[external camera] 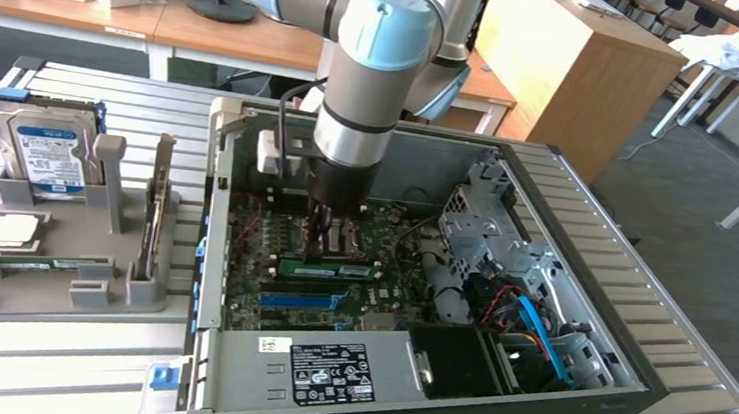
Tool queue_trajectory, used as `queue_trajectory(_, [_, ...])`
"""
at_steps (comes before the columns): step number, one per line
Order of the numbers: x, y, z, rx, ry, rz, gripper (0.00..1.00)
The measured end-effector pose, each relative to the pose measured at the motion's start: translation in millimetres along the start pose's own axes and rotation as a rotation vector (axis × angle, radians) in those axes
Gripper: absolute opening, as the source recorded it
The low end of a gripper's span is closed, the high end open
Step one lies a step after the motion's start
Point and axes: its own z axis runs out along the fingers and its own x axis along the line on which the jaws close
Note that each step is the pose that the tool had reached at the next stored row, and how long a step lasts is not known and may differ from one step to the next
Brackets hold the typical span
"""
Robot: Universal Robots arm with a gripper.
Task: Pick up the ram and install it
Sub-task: 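Press down the ram until it locks into place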
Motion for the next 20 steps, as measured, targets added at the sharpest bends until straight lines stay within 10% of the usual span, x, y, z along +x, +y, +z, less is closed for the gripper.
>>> queue_trajectory(20, [0.1,-0.1,3.6,0.0000,0.0000,0.000,0.10])
